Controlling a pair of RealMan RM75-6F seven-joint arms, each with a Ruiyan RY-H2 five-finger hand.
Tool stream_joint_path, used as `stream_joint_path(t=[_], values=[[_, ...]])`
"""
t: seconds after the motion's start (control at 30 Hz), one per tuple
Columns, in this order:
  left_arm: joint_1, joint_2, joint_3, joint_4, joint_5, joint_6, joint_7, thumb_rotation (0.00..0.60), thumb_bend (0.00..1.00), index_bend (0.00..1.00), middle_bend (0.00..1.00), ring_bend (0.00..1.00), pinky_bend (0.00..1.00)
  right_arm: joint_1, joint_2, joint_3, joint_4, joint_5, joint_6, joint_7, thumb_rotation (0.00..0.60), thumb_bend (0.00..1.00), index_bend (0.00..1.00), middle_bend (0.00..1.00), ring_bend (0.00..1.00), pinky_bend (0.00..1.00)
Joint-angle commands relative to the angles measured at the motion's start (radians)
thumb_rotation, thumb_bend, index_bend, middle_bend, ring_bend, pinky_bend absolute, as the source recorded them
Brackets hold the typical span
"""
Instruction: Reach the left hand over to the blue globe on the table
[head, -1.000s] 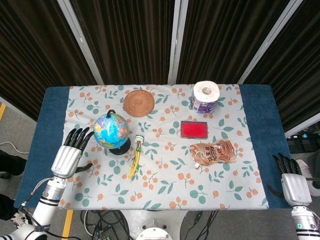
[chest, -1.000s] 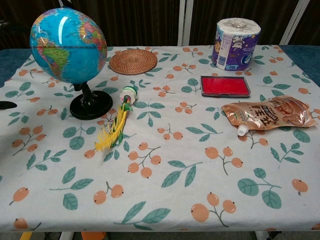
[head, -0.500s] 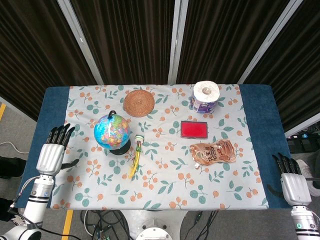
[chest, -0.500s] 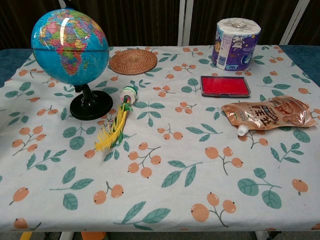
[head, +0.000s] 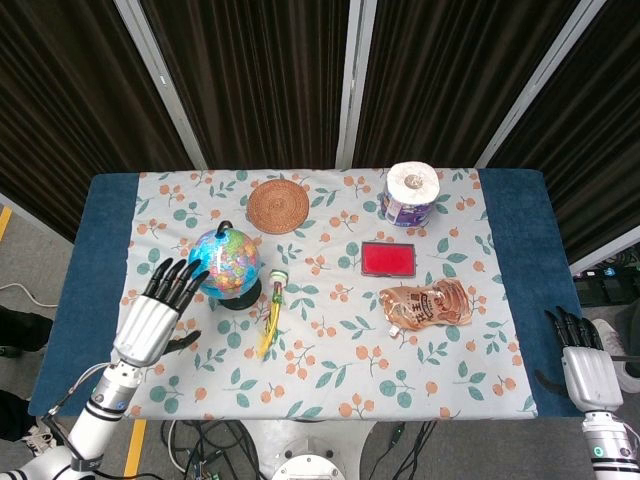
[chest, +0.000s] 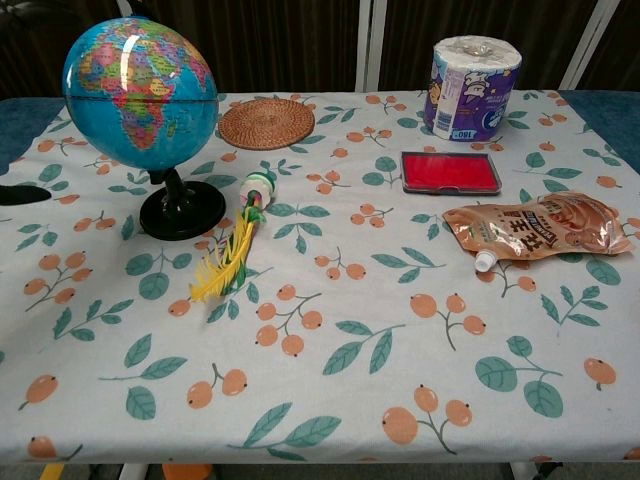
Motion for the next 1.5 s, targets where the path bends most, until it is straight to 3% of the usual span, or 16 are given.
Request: stream_joint_path(t=[0.03,0.63,1.23,1.5], values=[[-0.013,-0.015,0.002,-0.001,-0.005,-0.019,0.010,0.600,0.00,0.02,0.00,0.00,0.00,-0.001,0.000,0.000,0.003,0.001,0.000,0.003,0.600,0.11,0.00,0.00,0.00,0.00],[-0.003,-0.021,-0.002,0.032,-0.068,-0.033,-0.010,0.600,0.00,0.02,0.00,0.00,0.00,0.000,-0.003,0.000,0.009,0.004,-0.006,0.006,0.600,0.11,0.00,0.00,0.00,0.00],[0.038,-0.017,-0.034,0.157,-0.258,-0.091,-0.108,0.600,0.00,0.02,0.00,0.00,0.00,0.001,-0.002,0.001,0.003,0.007,-0.010,-0.001,0.600,0.12,0.00,0.00,0.00,0.00],[0.109,0.011,0.000,0.150,-0.309,-0.063,-0.094,0.600,0.00,0.02,0.00,0.00,0.00,0.004,0.004,0.002,-0.021,-0.001,-0.002,-0.014,0.600,0.11,0.00,0.00,0.00,0.00]])
